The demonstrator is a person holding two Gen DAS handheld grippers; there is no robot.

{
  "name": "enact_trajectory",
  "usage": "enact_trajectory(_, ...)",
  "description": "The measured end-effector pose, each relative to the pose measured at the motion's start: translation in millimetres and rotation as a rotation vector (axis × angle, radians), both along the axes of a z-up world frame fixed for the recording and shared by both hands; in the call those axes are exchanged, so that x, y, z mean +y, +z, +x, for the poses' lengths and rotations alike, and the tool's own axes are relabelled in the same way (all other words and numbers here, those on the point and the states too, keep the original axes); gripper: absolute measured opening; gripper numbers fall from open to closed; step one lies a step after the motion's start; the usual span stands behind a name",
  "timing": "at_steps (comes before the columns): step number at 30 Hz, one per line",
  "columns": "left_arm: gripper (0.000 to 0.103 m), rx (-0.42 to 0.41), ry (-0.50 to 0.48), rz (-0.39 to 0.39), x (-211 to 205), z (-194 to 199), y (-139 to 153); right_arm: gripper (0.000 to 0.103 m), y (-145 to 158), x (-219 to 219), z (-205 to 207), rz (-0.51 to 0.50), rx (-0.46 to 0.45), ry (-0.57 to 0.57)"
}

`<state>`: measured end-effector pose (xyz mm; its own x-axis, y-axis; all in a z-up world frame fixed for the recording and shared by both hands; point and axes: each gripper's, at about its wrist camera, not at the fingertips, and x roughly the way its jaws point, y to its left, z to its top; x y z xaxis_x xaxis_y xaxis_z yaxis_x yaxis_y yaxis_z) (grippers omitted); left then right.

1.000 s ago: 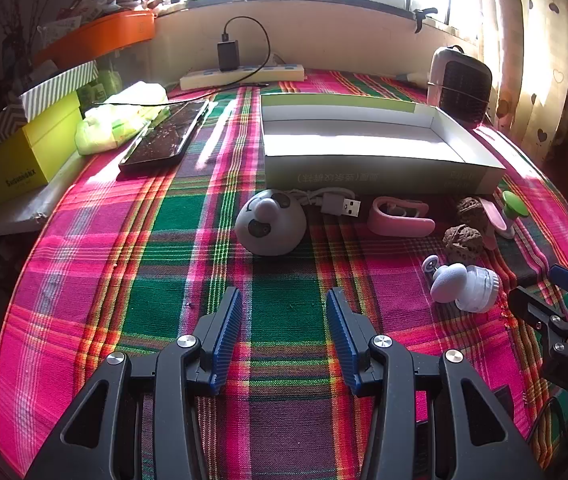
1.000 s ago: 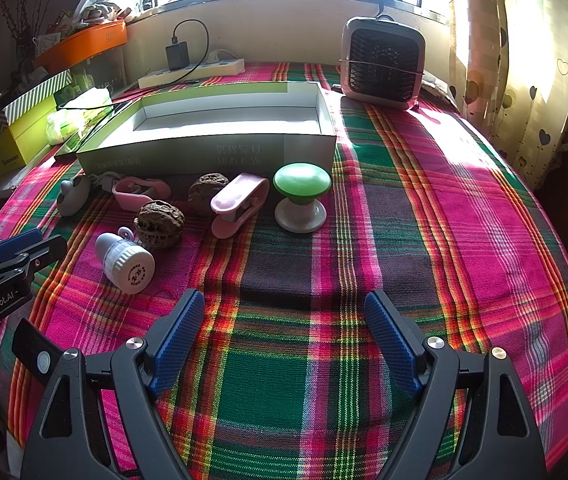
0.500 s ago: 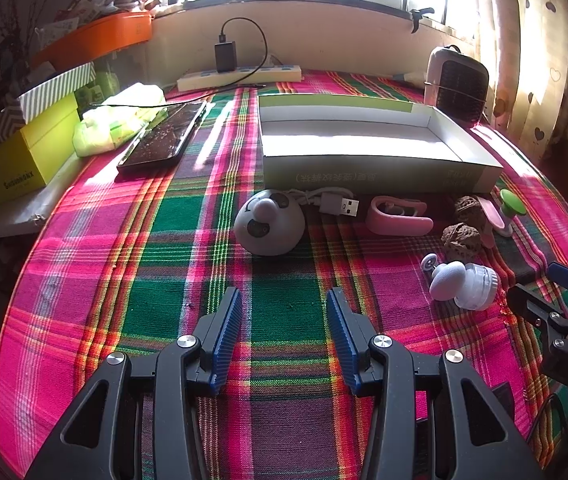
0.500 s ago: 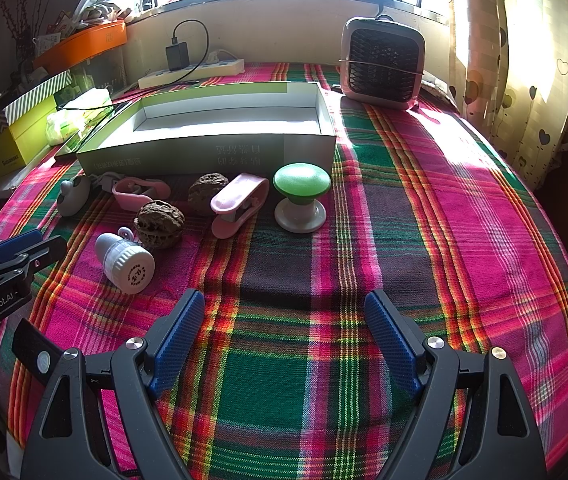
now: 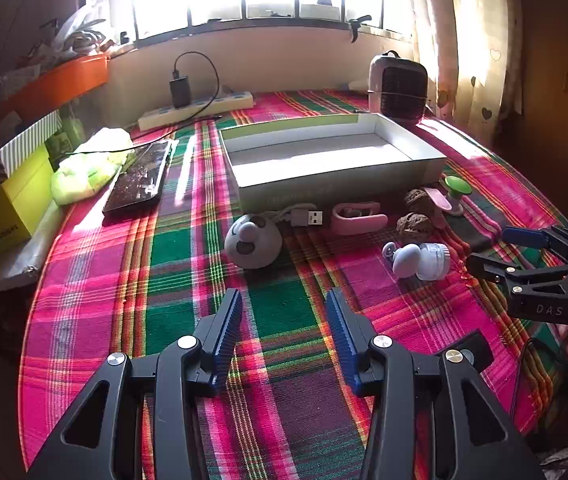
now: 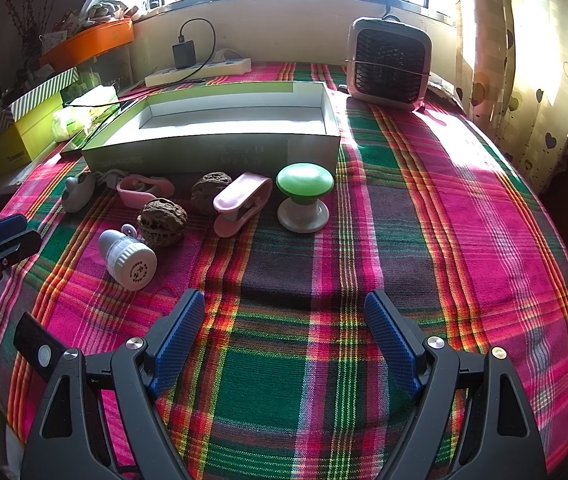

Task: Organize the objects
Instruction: 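Reach the left gripper to the black remote and close on it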

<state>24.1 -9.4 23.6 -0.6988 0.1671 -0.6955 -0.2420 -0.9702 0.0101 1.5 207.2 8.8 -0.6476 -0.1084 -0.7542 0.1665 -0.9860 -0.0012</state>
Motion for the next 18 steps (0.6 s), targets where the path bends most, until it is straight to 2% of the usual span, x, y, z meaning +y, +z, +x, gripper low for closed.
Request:
enact_trajectory(3, 0.042, -0.015, -0.096, 0.026, 5, 9, 2, 0.082, 0, 1, 0, -0.002, -0.001, 0.017)
enact_trajectory(7, 0.042, 0.020, -0.213, 0.065, 16, 24, 8, 0.082, 1, 2, 0, -0.007, -0.002, 0.044)
enact_trajectory(10, 0.042, 0.017, -0.283, 0.094, 24, 32, 12, 0.082, 1, 2, 1, -0.013, -0.004, 0.050)
enact_trajectory(15, 0.042, 0.019, -0.405, 0.074, 38, 45, 14, 0.082, 1, 5, 1, -0.032, -0.006, 0.059)
enact_trajectory(18, 0.042, 0.010, -0.439, 0.027, 46, 47, 9, 0.082, 0, 4, 1, -0.024, -0.009, 0.061)
